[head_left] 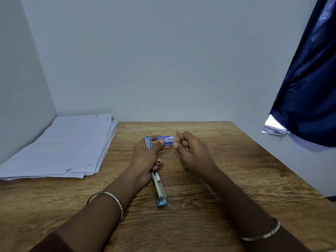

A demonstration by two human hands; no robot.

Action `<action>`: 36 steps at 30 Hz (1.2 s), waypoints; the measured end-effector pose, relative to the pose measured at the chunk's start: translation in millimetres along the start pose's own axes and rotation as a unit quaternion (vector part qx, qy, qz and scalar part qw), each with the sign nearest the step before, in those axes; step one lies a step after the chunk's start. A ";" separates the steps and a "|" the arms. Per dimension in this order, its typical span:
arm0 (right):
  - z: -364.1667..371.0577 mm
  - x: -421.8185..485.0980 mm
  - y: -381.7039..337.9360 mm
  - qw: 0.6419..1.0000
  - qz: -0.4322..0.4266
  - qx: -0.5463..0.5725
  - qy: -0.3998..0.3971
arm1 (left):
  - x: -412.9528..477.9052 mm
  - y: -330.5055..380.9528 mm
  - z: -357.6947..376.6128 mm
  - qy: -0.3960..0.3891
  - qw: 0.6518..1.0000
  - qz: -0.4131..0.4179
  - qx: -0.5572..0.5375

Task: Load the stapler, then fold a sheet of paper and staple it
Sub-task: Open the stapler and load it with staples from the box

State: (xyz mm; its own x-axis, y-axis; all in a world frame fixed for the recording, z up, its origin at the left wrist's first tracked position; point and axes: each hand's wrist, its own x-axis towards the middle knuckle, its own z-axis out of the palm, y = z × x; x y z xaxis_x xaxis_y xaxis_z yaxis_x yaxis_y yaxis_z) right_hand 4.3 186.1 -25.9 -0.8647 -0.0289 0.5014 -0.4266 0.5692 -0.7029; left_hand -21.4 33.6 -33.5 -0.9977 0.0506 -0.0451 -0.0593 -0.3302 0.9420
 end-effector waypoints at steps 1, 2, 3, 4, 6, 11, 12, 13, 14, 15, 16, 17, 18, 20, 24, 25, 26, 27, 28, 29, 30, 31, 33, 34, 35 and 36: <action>-0.3 -0.1 -0.4 1.000 -0.003 -0.005 -0.005 | -0.3 0.6 -0.3 -0.001 1.000 -0.001 0.001; -0.7 0.0 -0.7 1.000 -0.006 -0.011 -0.009 | -0.9 1.2 -0.7 -0.004 1.000 -0.001 0.005; -1.0 -0.4 -0.9 1.000 -0.010 -0.018 -0.013 | -1.4 1.7 -0.9 -0.007 1.000 -0.001 0.008; -1.1 -0.8 -1.4 0.999 -0.014 -0.026 -0.019 | -2.3 2.2 -1.0 -0.010 1.000 -0.001 0.010; -1.0 -1.7 -2.6 0.998 -0.024 -0.046 -0.032 | -3.5 2.9 -0.7 -0.016 1.000 -0.002 0.007; 0.5 -1.7 -5.7 0.989 -0.050 -0.118 -0.067 | -5.2 3.8 -0.7 -0.019 1.000 0.000 0.010; 0.0 -1.8 -5.8 0.989 -0.052 -0.117 -0.072 | -5.8 4.0 -0.6 -0.020 1.000 0.001 0.016; -0.4 -2.4 -5.8 0.990 -0.051 -0.106 -0.073 | -6.2 4.1 -0.4 -0.021 1.000 0.003 0.021; -0.5 -2.8 -5.8 0.992 -0.048 -0.089 -0.071 | -6.6 4.2 -0.2 -0.023 0.999 0.004 0.025; -0.6 -3.2 -5.8 0.994 -0.046 -0.070 -0.067 | -6.4 4.1 -0.1 -0.024 0.999 0.006 0.027; 0.1 -3.4 -5.9 0.996 -0.045 -0.054 -0.062 | -6.2 3.7 0.0 -0.024 0.999 0.007 0.029; 1.1 -3.4 -5.9 0.996 -0.045 -0.044 -0.059 | -5.8 3.4 0.0 -0.023 0.999 0.008 0.030; 2.7 -3.2 -5.3 0.997 -0.043 -0.035 -0.057 | -5.4 3.3 -0.1 -0.019 0.999 0.009 0.030; 5.7 -2.1 -2.6 0.998 -0.026 -0.007 -0.054 | -4.5 2.9 -0.8 -0.012 0.999 0.013 0.026; 3.6 2.3 3.8 0.992 0.040 0.104 -0.062 | -3.1 1.6 -2.5 -0.019 0.999 0.014 0.035; 2.4 3.7 4.5 0.990 0.053 0.117 -0.058 | -2.7 1.2 -2.8 -0.024 0.999 0.015 0.041; 1.1 4.9 5.2 0.991 0.059 0.111 -0.042 | -2.3 1.0 -2.8 -0.028 0.998 0.014 0.047; 0.3 5.5 5.8 0.994 0.058 0.091 -0.020 | -2.0 0.9 -2.5 -0.031 0.998 0.012 0.052; 0.1 5.5 5.9 0.996 0.052 0.069 0.004 | -2.1 1.0 -1.8 -0.035 0.998 0.009 0.054; 0.5 5.1 5.2 0.997 0.043 0.051 0.023 | -2.2 1.0 -1.0 -0.042 0.998 0.007 0.051; 1.2 4.7 3.7 0.998 0.033 0.036 0.035 | -2.5 0.5 0.1 -0.051 0.998 0.003 0.044; 1.6 4.2 2.1 0.999 0.023 0.018 0.042 | -2.6 0.0 0.9 -0.059 0.998 -0.001 0.035; 2.5 3.1 -1.0 0.999 0.006 -0.016 0.047 | -2.4 -0.7 1.3 -0.069 0.997 -0.011 0.030; 2.7 2.4 -2.0 0.999 0.002 -0.025 0.048 | -2.4 -0.6 1.3 -0.072 0.997 -0.015 0.034; 2.6 1.9 -2.5 0.998 0.001 -0.030 0.047 | -2.5 -0.2 1.1 -0.075 0.996 -0.019 0.037; 2.2 1.7 -2.8 0.998 0.002 -0.034 0.045 | -2.7 0.2 1.3 -0.079 0.996 -0.023 0.040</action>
State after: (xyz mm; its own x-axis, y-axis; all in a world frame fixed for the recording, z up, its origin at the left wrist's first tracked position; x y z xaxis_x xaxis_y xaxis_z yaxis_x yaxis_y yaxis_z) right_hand 3.4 182.6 -24.1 -0.8375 0.0452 0.5446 -0.4021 0.6239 -0.6701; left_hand -18.7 34.6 -32.7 -0.9760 0.2134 -0.0422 -0.0961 -0.2490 0.9637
